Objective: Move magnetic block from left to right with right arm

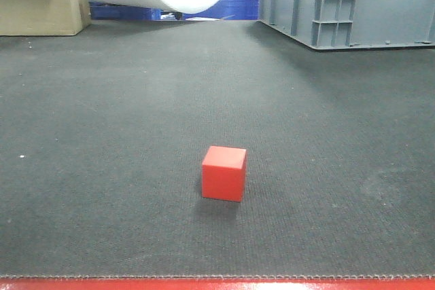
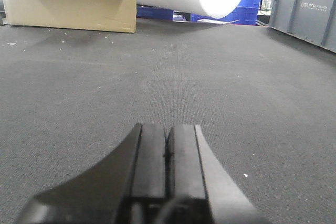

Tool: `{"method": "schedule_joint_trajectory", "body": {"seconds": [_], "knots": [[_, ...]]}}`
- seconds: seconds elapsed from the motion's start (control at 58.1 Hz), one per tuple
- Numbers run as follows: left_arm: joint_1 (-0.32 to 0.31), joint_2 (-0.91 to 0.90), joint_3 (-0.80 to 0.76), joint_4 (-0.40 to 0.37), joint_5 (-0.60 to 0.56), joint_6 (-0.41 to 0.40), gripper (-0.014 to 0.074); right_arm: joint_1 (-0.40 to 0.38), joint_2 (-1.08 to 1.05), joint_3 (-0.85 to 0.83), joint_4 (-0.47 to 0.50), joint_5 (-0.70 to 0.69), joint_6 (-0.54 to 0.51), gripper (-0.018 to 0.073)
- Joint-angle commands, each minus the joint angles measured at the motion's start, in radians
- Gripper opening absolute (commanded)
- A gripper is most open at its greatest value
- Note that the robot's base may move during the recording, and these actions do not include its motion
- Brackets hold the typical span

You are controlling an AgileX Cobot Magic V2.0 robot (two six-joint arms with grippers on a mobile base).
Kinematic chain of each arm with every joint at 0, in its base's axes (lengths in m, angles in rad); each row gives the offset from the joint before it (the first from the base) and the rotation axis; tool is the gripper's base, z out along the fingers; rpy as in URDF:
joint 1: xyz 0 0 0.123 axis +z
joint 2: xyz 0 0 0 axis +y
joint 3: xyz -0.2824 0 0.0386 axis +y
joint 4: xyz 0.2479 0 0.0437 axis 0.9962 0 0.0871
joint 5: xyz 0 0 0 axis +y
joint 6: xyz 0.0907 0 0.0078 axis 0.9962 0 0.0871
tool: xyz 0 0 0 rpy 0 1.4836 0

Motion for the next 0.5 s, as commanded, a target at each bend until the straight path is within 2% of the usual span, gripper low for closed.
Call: {"method": "schedule_joint_trajectory", "body": {"seconds": [0.0,0.224,0.482], "knots": [[-0.005,-0.007,0.01,-0.006,-0.083,-0.001,-0.0117,-0.005,0.007,-0.026,-0.006,-0.083,-0.012,0.0055],[-0.005,-0.007,0.01,-0.006,-0.083,-0.001,-0.0117,-0.005,0.007,-0.026,-0.006,-0.087,-0.012,0.0055],[-0.005,-0.007,0.01,-0.006,-0.083,-0.001,-0.0117,-0.005,-0.046,0.09,-0.007,-0.271,-0.012,0.0055]]}}
